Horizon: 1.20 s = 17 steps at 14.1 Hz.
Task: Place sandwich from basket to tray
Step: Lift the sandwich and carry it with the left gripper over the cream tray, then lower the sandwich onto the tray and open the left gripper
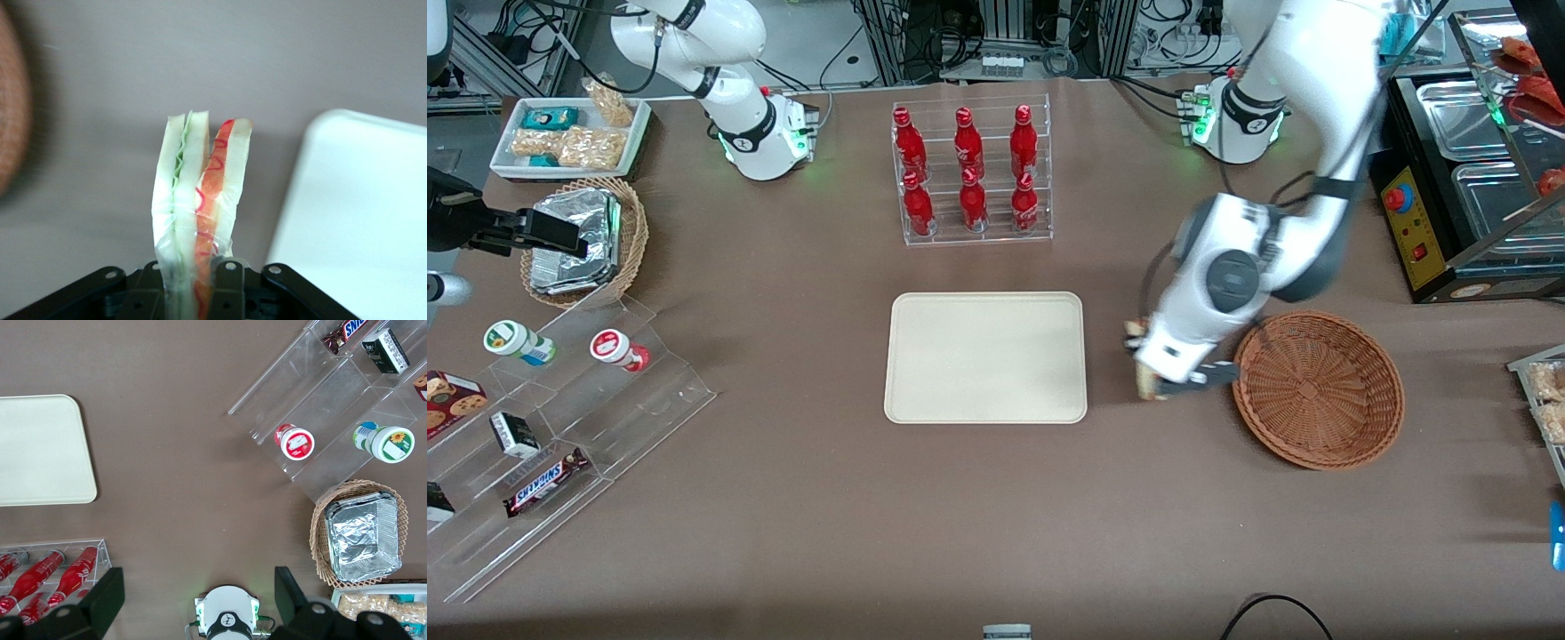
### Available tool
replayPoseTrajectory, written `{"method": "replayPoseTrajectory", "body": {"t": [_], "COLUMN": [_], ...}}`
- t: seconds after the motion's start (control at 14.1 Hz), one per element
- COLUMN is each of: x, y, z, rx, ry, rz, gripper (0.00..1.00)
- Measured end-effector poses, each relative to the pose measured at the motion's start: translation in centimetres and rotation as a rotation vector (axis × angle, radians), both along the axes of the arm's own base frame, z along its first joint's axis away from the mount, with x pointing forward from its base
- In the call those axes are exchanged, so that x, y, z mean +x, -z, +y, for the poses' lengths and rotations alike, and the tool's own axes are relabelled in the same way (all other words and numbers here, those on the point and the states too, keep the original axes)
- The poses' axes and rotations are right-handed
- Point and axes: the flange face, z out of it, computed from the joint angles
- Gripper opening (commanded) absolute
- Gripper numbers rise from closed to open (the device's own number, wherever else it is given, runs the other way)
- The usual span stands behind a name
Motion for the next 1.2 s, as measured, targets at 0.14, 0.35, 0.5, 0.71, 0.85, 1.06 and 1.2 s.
{"method": "replayPoseTrajectory", "body": {"t": [0.14,0.35,0.5,0.71,0.85,1.06,1.2], "x": [-1.6,-4.3,-5.9,-7.7,-8.1,-7.9,-7.4], "y": [1.3,5.6,7.6,7.7,7.3,8.1,8.2], "z": [-6.6,-14.9,-18.5,-21.6,-22.7,-23.0,-22.7], "rx": [0.015,0.041,0.049,0.041,0.035,0.039,0.042], "ry": [0.021,0.054,0.076,0.102,0.115,0.115,0.108], "rz": [0.015,0.035,0.037,0.024,0.018,0.019,0.014], "gripper": [0.16,0.20,0.20,0.28,0.54,1.00,1.00]}}
